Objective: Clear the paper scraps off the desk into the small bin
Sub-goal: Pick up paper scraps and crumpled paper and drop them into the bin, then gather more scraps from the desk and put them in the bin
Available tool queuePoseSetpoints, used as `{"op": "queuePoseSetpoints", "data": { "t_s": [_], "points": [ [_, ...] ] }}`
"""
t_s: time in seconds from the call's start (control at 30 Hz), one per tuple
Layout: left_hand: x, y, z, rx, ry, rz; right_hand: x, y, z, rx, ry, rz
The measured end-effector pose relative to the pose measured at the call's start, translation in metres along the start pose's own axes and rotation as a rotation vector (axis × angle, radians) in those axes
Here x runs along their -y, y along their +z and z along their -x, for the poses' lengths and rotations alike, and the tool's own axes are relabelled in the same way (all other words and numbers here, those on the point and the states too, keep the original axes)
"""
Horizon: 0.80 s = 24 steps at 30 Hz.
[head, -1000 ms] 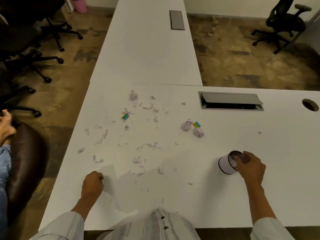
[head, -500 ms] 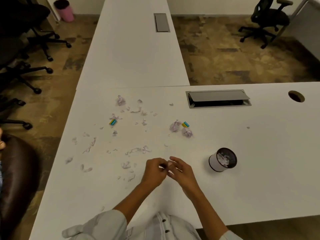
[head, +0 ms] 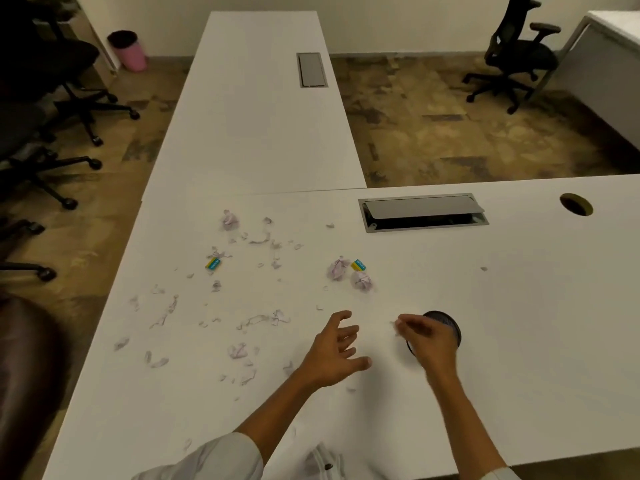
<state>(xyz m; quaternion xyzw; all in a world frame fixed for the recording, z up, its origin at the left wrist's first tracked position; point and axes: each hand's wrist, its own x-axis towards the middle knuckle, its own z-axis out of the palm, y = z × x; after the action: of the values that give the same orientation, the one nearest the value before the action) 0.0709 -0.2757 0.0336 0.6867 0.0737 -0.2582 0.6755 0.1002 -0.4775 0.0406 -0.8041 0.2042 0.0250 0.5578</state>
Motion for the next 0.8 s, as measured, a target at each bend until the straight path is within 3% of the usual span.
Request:
{"op": "queuePoseSetpoints", "data": {
  "t_s": [0.1, 0.23, 0.4, 0.57, 0.8],
  "points": [
    [0.016, -0.021, 0.002, -0.069, -0.02, -0.14, -0.005, -0.03, -0.018, -0.228, -0.03, 0.121],
    [0.047, -0.067, 0.008, -0.214, -0.03, -0.623, -0.016, -0.041, -0.03, -0.219, -0.097, 0.313],
    [0.062, -0.136, 0.008, -0.23, -0.173, -1.072, -0.009, -0.025, -0.039, -0.327, -0.226, 0.376],
    [0.063, -0.178, 0.002, -0.117, -0.336, -1.266, 0.013, 0.032, -0.063, -0.098, -0.347, 0.274],
    [0.061, -0.187, -0.018, 0.018, -0.307, -1.278, 0.027, 0.124, -0.128, 0.359, -0.131, 0.761]
  ]
}}
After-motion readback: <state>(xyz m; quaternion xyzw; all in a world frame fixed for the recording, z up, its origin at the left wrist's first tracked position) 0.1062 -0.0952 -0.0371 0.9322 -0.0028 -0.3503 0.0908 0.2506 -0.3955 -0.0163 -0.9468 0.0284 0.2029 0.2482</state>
